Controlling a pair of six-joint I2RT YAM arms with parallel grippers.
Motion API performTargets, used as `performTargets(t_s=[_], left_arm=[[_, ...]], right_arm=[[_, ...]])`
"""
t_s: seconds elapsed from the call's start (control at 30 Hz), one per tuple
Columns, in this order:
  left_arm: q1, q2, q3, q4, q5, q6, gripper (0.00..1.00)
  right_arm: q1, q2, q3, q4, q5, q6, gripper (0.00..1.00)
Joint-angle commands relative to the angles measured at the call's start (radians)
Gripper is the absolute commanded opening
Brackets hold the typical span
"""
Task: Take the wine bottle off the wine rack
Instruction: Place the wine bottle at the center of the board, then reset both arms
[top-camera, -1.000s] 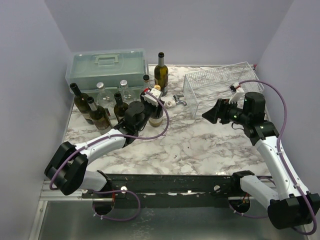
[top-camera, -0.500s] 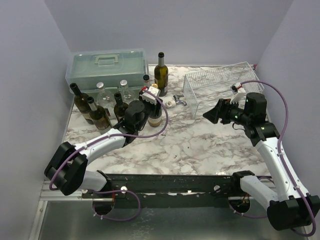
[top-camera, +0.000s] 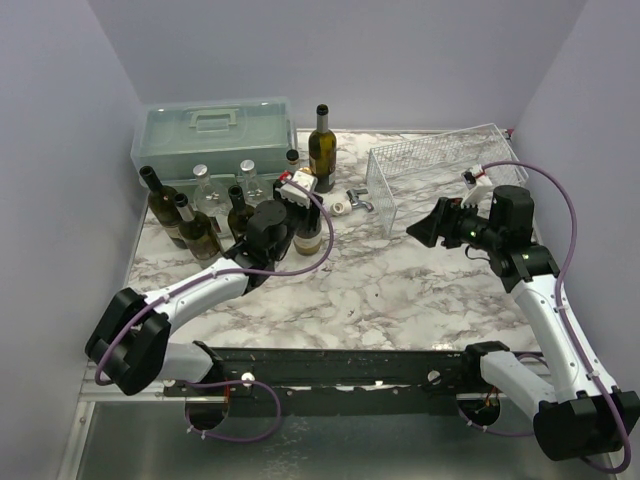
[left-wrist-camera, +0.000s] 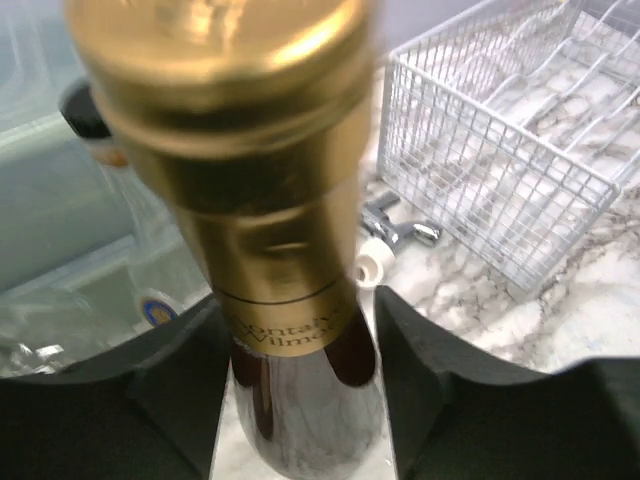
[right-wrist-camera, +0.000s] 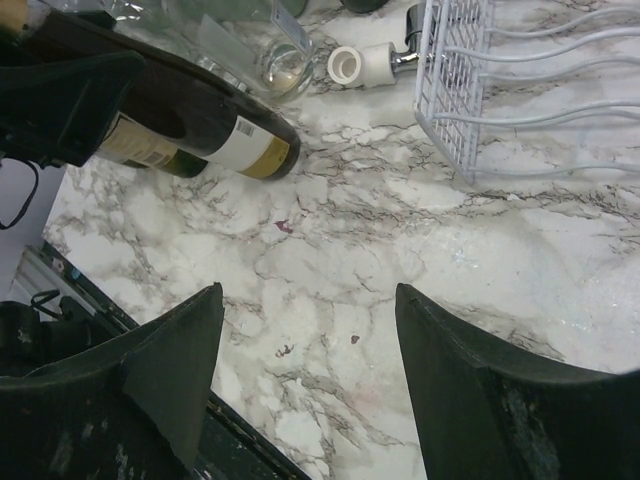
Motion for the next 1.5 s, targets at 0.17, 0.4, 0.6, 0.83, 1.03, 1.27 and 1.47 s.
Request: performTargets(t_s=[0.17, 0.4, 0.6, 0.83, 1.03, 1.27, 1.47], left_arm=[[0.005, -0.089, 0.063, 0.203, -0.033, -0.004, 0.73], [0.005, -0.127, 0.052, 0.180, -0.017, -0.010, 0.85], [0.005, -0.222, 0.044, 0.081, 0.012, -0.021, 0.96], [0.007, -0.355, 0.099, -0.195, 0.138, -0.101, 0.99], [0.012, -0.469, 0.128, -0.413, 0.295, -0.166, 0.99], [0.027, -0.579, 0.127, -0.684, 0.500, -0.228, 0.99], [0.058, -0.675, 0.022, -0.754, 0.541, -0.278, 0.99]], right_arm=[[-0.013, -0.016, -0.014, 0.027, -0.026, -0.006, 0.73], [-0.017, -0.021, -0.015, 0.028, -0.030, -0.014, 0.73], [-0.020, -0.041, -0.022, 0.027, -0.044, -0.052, 0.73], [-0.026, -0.059, -0.025, 0.007, -0.143, -0.156, 0.78], [-0.028, -0.043, 0.017, -0.052, -0.141, -0.277, 0.85], [-0.037, -0.033, 0.019, -0.013, 0.015, -0.362, 0.99], [-0.065, -0.032, 0.006, 0.047, 0.141, -0.352, 1.00]])
